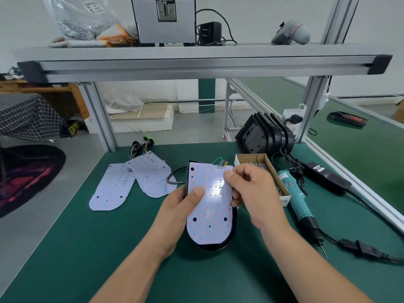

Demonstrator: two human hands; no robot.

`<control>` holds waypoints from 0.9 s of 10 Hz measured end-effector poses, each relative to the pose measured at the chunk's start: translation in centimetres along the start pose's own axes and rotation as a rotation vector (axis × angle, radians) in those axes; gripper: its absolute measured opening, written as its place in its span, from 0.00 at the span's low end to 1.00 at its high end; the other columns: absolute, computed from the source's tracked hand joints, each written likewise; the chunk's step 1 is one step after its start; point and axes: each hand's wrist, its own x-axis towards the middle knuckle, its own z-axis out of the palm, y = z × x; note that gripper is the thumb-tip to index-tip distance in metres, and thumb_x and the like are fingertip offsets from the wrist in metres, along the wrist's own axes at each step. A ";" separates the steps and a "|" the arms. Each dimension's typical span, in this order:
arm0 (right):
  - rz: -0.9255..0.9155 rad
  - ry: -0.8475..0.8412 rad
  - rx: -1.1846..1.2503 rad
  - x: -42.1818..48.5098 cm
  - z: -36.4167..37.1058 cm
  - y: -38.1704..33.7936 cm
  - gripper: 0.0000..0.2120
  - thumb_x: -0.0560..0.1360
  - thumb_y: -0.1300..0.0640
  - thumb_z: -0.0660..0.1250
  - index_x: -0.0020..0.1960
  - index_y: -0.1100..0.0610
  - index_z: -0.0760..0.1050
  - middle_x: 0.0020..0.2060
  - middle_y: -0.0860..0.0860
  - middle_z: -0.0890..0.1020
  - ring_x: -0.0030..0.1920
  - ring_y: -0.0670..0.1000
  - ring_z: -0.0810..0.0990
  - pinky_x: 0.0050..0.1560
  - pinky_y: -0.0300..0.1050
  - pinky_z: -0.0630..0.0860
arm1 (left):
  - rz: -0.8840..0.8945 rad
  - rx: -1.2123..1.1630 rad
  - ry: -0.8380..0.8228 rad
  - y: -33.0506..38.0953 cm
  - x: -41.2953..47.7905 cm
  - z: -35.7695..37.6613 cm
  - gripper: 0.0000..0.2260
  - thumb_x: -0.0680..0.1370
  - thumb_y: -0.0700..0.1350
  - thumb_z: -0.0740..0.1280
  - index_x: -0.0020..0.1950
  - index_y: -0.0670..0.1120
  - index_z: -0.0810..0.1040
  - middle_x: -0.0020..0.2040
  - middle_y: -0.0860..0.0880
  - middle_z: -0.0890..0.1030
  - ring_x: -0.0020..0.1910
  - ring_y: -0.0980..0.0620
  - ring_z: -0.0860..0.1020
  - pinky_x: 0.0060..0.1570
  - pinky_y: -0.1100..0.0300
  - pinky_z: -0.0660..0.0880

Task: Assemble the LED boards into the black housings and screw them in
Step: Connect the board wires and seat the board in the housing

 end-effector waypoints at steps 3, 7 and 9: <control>-0.147 0.122 -0.008 1.3 -1.6 0.1 0.10 0.84 0.62 0.64 0.56 0.49 0.82 0.47 0.48 0.85 0.32 0.47 0.74 0.32 0.43 0.74 | -0.118 -0.239 0.044 0.6 -0.5 -0.2 0.18 0.76 0.51 0.71 0.62 0.44 0.86 0.62 0.39 0.86 0.60 0.38 0.85 0.53 0.47 0.84; -0.048 -0.454 -0.090 -0.6 -0.2 0.4 0.22 0.74 0.65 0.66 0.53 0.40 0.87 0.52 0.40 0.88 0.54 0.40 0.85 0.53 0.38 0.82 | -0.175 -0.293 -0.100 1.5 -1.5 0.1 0.24 0.69 0.54 0.75 0.60 0.41 0.86 0.57 0.37 0.86 0.51 0.39 0.87 0.45 0.49 0.83; -0.062 -0.366 -0.572 0.3 0.1 1.5 0.22 0.80 0.68 0.67 0.42 0.40 0.71 0.38 0.39 0.78 0.38 0.38 0.75 0.40 0.26 0.73 | -0.108 -0.239 -0.059 1.8 -1.5 -0.1 0.22 0.73 0.53 0.75 0.61 0.40 0.84 0.57 0.35 0.86 0.51 0.38 0.87 0.45 0.48 0.83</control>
